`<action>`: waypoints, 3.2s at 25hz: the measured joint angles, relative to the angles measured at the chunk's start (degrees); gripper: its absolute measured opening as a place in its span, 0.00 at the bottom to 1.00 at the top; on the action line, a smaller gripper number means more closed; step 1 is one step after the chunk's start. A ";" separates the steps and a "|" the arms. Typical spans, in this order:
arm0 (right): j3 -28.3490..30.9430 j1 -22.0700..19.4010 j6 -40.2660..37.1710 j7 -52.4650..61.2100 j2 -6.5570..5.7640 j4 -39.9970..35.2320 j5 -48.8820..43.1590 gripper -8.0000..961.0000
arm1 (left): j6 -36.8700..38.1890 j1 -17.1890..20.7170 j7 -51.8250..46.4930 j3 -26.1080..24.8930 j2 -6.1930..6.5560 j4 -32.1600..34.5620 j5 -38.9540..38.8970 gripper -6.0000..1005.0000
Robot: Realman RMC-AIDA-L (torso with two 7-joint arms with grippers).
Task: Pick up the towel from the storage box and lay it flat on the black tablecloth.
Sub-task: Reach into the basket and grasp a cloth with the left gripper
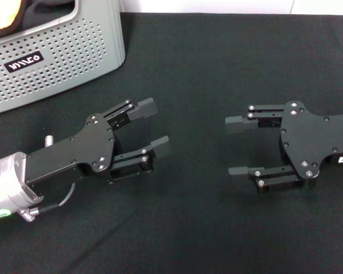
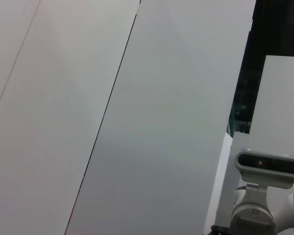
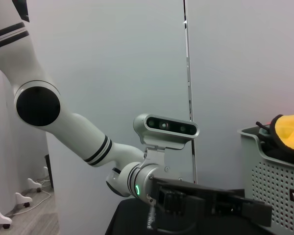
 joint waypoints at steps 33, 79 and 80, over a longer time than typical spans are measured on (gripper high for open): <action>1.67 -1.01 -1.71 -3.77 0.08 4.14 4.07 0.77 | -0.41 1.01 -1.14 -4.99 -1.48 -1.16 -1.21 0.88; 4.91 -2.07 -2.65 -18.77 0.40 15.16 17.46 0.77 | -14.23 0.84 1.00 -10.41 -2.72 -15.06 -37.07 0.88; 4.94 -2.07 -2.64 -18.82 0.41 15.16 17.56 0.77 | -14.24 0.86 0.89 -10.40 -2.72 -15.07 -37.08 0.88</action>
